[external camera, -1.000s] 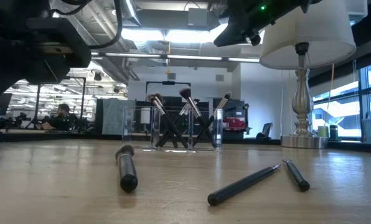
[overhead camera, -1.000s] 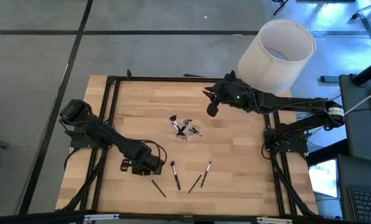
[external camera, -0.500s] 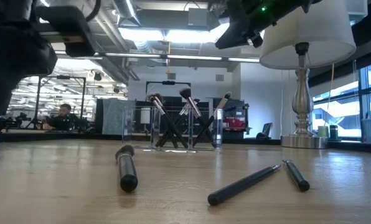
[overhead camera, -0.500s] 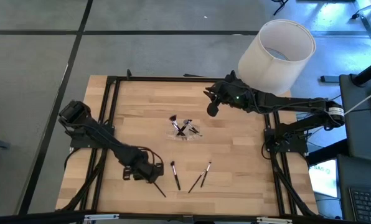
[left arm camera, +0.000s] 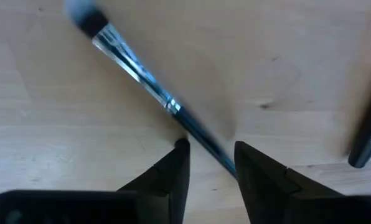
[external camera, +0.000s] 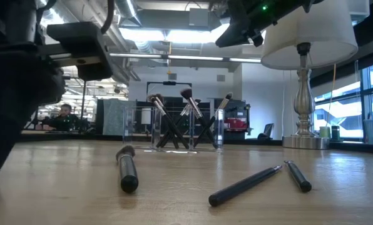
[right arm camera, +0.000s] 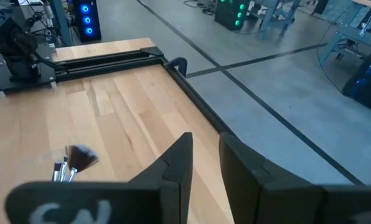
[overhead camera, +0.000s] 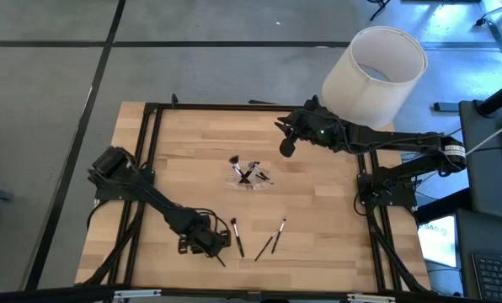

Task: Put items in baskets/containers
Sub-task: Put the eyeshadow brush into the transparent organizer

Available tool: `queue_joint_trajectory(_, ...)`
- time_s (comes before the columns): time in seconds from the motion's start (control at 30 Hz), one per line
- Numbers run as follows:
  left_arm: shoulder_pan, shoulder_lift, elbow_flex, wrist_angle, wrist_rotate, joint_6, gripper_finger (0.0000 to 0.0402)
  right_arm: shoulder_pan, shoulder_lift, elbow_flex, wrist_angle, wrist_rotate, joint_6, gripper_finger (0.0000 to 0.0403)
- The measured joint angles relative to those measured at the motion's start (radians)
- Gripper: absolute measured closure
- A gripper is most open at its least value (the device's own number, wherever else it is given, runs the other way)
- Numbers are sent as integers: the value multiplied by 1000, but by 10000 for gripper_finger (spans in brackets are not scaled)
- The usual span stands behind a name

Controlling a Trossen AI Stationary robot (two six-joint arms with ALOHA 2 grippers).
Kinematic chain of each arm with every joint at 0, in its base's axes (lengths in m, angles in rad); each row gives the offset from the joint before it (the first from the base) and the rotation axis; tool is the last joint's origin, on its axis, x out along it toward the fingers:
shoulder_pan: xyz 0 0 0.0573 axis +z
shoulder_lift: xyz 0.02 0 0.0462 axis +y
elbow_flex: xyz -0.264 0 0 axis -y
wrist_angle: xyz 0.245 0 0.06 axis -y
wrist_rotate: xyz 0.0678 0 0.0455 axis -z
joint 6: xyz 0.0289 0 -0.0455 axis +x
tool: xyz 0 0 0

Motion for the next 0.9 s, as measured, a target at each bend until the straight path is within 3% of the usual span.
queue_joint_trajectory(0.17, -12, 3, 0, -36, 10, 12, 319, 0, 0, 0, -1, -1, 1, 324)
queue_joint_trajectory(0.43, 1, 1, 0, -75, 46, 160, 389, 0, 0, 0, -1, -1, 1, 324)
queue_joint_trajectory(0.6, 32, -37, -4, -130, 58, 273, 387, 0, 0, 0, -1, -1, 1, 324)
queue_joint_trajectory(0.8, 61, -89, -11, -266, -52, 325, 379, 0, 0, 0, -1, 0, -3, 324)
queue_joint_trajectory(0.9, 63, -90, -8, -317, -58, 332, 387, 0, 0, 0, -1, -1, -4, 324)
